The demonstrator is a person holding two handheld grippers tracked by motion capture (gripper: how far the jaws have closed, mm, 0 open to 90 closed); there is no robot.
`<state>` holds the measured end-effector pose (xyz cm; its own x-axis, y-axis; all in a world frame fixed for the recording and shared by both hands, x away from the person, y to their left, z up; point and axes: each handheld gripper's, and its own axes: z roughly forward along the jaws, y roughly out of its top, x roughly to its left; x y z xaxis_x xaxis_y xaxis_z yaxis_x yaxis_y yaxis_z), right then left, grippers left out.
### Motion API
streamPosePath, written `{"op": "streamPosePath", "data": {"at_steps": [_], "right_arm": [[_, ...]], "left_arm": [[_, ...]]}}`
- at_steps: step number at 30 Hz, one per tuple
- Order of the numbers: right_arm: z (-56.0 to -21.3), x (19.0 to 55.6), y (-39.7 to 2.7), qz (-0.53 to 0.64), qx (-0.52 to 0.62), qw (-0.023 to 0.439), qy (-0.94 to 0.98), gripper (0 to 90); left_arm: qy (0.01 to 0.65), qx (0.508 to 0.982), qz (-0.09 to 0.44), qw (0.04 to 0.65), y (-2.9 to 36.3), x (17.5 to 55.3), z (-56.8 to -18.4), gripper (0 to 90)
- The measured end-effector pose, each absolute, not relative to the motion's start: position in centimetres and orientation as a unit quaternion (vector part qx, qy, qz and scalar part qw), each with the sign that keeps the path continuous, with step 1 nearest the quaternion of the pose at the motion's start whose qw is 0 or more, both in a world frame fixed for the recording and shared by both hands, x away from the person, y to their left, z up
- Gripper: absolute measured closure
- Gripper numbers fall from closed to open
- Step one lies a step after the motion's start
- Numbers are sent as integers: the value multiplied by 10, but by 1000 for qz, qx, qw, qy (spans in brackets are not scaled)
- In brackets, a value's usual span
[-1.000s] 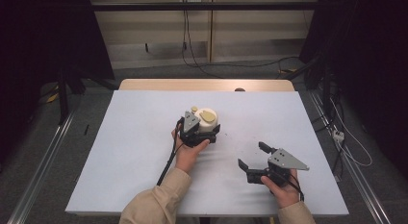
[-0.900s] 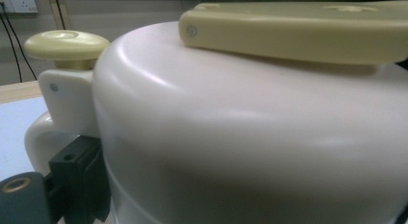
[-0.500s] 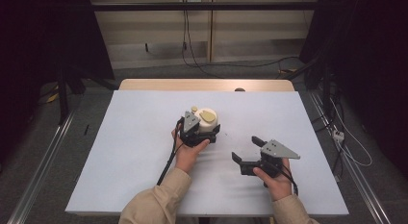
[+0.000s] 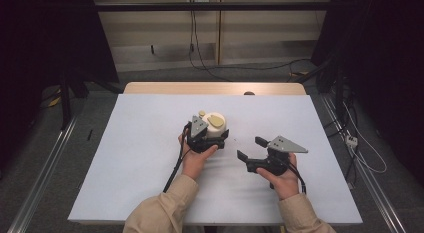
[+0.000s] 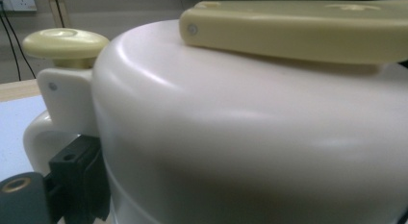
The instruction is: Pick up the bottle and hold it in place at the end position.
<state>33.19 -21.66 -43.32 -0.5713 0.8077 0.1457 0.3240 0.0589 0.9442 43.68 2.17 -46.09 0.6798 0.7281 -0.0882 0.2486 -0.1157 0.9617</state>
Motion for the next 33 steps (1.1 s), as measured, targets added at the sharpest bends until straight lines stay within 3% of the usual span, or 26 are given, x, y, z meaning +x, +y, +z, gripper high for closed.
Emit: {"op": "streamPosePath", "data": {"at_steps": [4,7,11,23,33], "right_arm": [[-433,335,-214,542,413,216,699,261],[-433,338,-213,538,411,215,704,283],[-430,343,-209,537,415,211,704,406],[-426,353,-201,530,402,199,719,586],[-423,358,-196,525,403,189,726,802]], "left_arm": [[341,717,209,571,22,437,-461,63],[342,716,208,572,21,437,-461,63],[342,716,208,572,21,437,-461,63],[342,717,209,570,21,437,-461,63],[342,717,209,570,21,437,-461,62]]}}
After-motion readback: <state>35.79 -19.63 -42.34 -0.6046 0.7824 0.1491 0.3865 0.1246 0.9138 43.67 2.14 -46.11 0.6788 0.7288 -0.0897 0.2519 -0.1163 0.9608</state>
